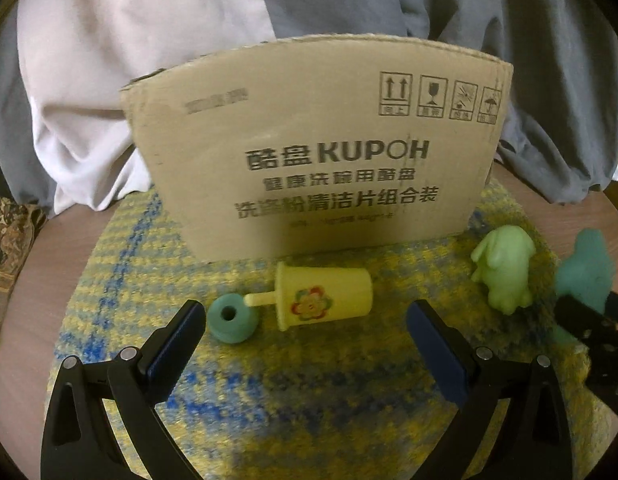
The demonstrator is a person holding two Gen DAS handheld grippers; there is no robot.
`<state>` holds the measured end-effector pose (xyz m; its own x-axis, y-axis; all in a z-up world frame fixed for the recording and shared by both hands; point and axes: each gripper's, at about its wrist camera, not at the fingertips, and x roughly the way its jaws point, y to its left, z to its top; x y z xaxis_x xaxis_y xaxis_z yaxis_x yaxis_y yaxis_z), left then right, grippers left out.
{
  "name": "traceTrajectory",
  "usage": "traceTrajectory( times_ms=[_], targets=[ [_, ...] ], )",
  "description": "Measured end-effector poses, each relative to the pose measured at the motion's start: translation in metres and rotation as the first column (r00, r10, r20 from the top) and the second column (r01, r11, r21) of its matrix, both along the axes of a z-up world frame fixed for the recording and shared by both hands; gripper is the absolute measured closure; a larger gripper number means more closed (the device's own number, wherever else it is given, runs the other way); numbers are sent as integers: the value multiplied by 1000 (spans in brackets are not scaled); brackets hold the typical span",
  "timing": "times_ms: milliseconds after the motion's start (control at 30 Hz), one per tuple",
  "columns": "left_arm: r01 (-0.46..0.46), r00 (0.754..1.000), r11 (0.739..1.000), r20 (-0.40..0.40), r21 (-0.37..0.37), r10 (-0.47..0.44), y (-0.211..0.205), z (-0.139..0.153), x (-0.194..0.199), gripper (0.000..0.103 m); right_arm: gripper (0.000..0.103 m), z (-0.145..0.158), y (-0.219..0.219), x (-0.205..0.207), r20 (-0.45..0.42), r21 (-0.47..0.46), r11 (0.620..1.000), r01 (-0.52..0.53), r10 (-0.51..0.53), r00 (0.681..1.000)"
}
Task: Organize objects
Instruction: 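Grasp the teal star plush with the right tool while the left tool grasps the yellow cup toy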
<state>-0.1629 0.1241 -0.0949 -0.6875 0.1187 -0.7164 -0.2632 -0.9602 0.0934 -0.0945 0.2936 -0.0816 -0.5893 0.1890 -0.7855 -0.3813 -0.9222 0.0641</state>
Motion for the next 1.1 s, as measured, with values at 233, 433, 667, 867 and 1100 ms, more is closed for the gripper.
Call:
traceTrajectory(
  times_ms=[233,433,667,867,1100],
  targets=[
    [-4,1000,1000,18,-24,4,14,-10,-11,4,42,-1,11,1,-4,-3,1000,10,-10,1000],
    [-14,999,1000,48,-25,15,15,-17,-18,27,42,-3,12,-1,1,-17,1000,11,-11,1000],
    [-24,998,1000,51,-8,24,11,-16,-16,29,42,-4,14,-3,2,-15,1000,8,-8,1000],
    [-33,999,999,43,11,32,5,-9,-12,29,42,-3,11,-4,-3,-3,1000,3,-4,1000],
    [-39,999,999,17,32,38,-7,7,-3,29,42,6,5,-3,-18,10,1000,-5,5,1000]
  ],
)
